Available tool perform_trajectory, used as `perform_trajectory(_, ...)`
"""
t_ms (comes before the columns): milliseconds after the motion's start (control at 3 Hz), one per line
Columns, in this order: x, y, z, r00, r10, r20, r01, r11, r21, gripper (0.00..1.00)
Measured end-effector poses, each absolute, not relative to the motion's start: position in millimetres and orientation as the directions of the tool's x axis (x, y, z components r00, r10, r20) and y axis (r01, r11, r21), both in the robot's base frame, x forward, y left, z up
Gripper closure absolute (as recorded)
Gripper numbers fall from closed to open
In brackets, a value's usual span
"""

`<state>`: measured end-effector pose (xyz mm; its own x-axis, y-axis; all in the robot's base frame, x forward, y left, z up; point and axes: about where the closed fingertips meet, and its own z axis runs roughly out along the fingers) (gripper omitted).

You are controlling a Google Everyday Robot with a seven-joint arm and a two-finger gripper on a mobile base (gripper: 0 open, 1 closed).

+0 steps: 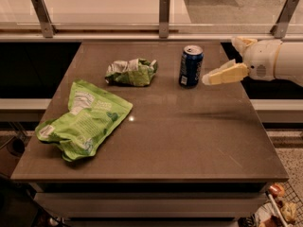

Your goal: Knock pepsi can over

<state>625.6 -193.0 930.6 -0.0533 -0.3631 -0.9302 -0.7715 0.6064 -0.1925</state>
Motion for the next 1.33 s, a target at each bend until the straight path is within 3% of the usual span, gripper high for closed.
perform_trajectory(1333, 651, -162, 903, -0.023, -0.218, -0.976, -0.806, 0.582, -0.111, 0.00)
